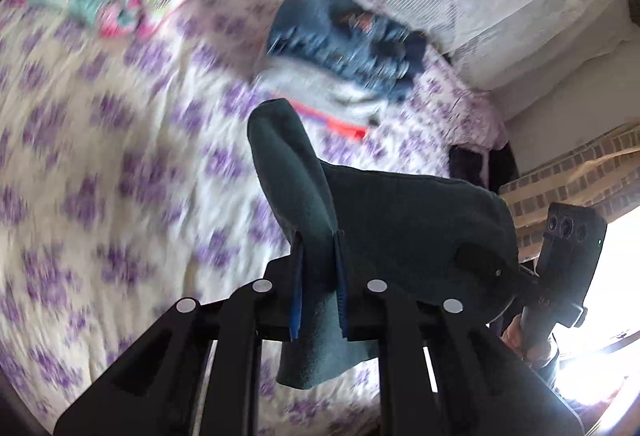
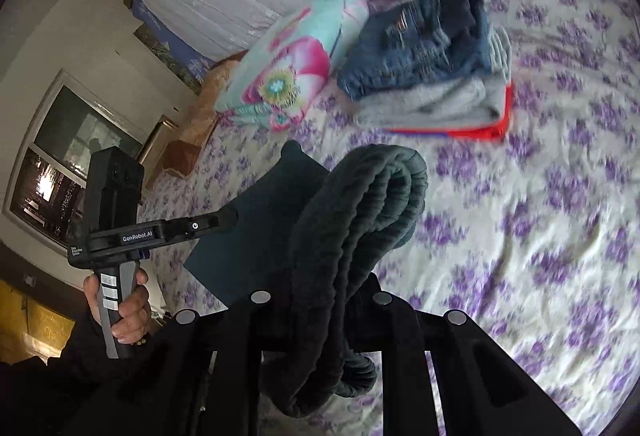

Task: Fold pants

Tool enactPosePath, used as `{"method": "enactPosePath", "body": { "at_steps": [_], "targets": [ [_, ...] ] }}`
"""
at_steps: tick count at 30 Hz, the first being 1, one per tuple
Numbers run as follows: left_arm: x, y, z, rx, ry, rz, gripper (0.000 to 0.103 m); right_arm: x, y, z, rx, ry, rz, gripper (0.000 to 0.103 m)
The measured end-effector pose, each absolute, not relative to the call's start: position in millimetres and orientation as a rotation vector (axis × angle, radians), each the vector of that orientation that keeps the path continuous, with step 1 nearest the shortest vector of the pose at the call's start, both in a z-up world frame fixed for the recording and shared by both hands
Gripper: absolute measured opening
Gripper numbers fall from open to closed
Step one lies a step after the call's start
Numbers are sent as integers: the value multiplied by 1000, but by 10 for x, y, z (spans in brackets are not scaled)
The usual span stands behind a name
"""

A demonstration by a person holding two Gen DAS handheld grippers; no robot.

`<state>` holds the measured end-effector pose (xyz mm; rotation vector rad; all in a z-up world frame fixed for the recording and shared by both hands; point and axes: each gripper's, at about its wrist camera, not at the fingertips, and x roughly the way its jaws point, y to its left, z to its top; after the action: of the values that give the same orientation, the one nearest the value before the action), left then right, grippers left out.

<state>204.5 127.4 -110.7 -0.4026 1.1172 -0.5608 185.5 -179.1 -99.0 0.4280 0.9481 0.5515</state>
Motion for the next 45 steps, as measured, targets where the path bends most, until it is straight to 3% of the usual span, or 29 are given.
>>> {"method": "enactPosePath", "body": {
  "at_steps": [5,10,13,17,18,19,20,21,23,24,28,30,33,34,36,45],
  "targets": [
    [2911,1030,-235,-343,964,-596,12,2619,-1877,-20,273,774,526,17],
    [3867,801,106,-325,875,-611,12,3444,-2074,203,238,711,453,17],
    [4344,637,-171,-312,905,-611,12,3863,-2193,-92,240,750,399,17],
    [4860,419,-1217,-276,1133,-514,14,4271,-2416,-982,274,927,249,20],
    [4905,421,-1416,-277,1158,-501,26,4313,-2468,-1149,290,954,219,38],
    [4909,467,-1535,-314,1144,-513,27,4318,-2537,-1248,327,960,212,61],
    [4911,496,-1555,-336,1134,-519,28,4305,-2610,-1286,366,955,198,71],
    [4911,509,-1559,-344,1134,-528,29,4305,-2644,-1302,386,959,195,78],
    [4928,484,-1527,-314,1135,-528,32,4329,-2625,-1301,374,978,188,77],
    [4915,488,-1473,-297,1133,-510,41,4331,-2601,-1253,366,980,180,77],
    [4718,547,-1050,-223,1040,-468,49,4137,-2571,-817,347,900,181,77],
    [4466,583,-726,-156,956,-419,81,3924,-2561,-474,316,846,140,78],
    [3913,578,-280,-65,819,-370,94,3479,-2487,-53,285,783,90,83],
    [3745,560,-194,-43,804,-361,96,3290,-2433,41,268,770,64,92],
    [3324,500,-45,9,770,-319,98,2926,-2302,135,222,762,6,99],
    [1578,300,28,55,785,-180,98,1491,-1809,-419,196,884,-125,99]
  ]
}}
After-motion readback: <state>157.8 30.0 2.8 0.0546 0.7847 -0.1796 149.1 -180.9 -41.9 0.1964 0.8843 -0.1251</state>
